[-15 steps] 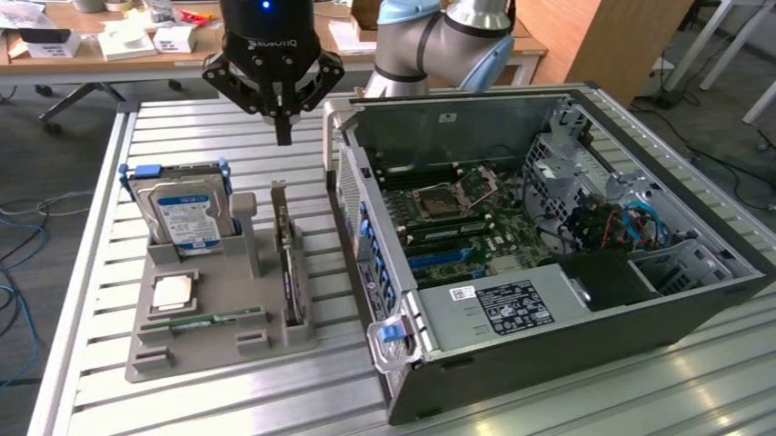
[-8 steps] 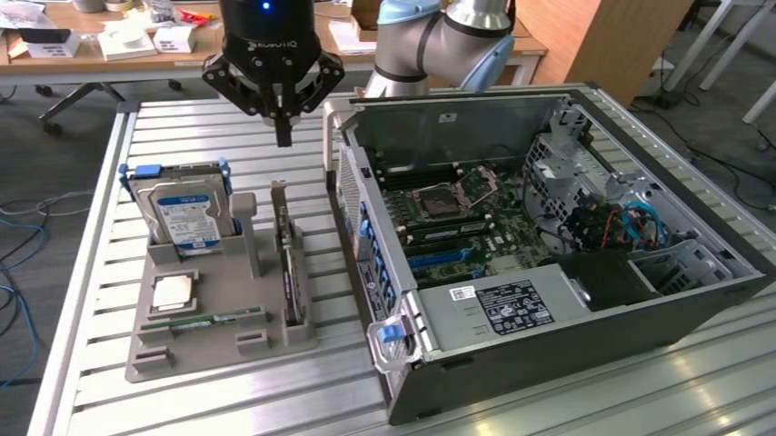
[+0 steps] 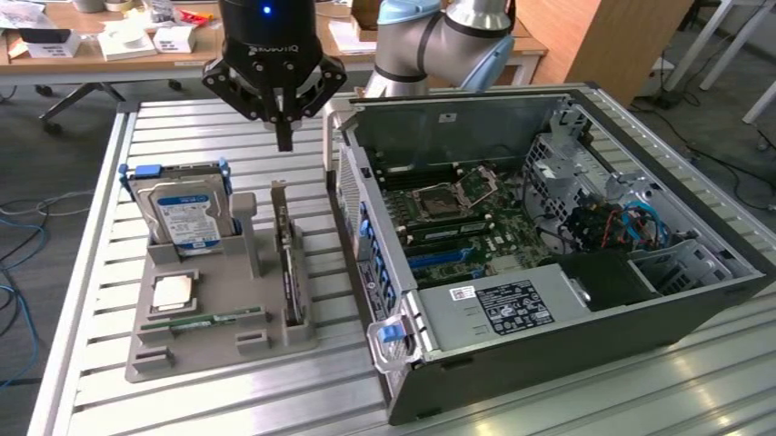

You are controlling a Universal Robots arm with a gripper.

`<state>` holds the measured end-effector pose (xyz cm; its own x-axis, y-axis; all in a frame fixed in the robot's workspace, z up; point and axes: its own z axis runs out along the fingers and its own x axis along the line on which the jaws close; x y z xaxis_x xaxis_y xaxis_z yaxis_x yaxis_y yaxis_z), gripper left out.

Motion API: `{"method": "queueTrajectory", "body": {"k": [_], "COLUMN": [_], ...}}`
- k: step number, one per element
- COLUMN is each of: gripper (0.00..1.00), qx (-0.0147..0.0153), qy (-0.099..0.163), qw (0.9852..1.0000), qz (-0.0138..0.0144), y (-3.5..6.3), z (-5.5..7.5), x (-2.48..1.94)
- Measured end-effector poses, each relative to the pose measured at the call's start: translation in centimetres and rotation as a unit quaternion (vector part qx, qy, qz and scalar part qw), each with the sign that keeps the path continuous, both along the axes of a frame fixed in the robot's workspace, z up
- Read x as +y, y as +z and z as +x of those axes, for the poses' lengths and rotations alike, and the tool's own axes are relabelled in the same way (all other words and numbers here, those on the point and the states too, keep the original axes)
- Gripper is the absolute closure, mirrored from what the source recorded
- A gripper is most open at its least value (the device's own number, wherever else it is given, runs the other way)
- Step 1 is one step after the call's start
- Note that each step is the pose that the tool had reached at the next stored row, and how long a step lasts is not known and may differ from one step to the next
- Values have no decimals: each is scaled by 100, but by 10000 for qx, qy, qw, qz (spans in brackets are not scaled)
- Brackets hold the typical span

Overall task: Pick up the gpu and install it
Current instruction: 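Reach for the gpu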

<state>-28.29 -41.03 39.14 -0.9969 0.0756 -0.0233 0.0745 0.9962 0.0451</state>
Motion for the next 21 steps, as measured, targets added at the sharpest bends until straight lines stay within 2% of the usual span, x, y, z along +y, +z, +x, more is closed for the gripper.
{"method": "queueTrajectory", "body": {"k": [5,14,21], "gripper": [89,89,89], "qx": [0,0,0], "qy": [0,0,0], "qw": [10000,10000,10000], "qz": [0,0,0], "y": [0,0,0], "z": [0,0,0], "x": [-35,-39,-89]}}
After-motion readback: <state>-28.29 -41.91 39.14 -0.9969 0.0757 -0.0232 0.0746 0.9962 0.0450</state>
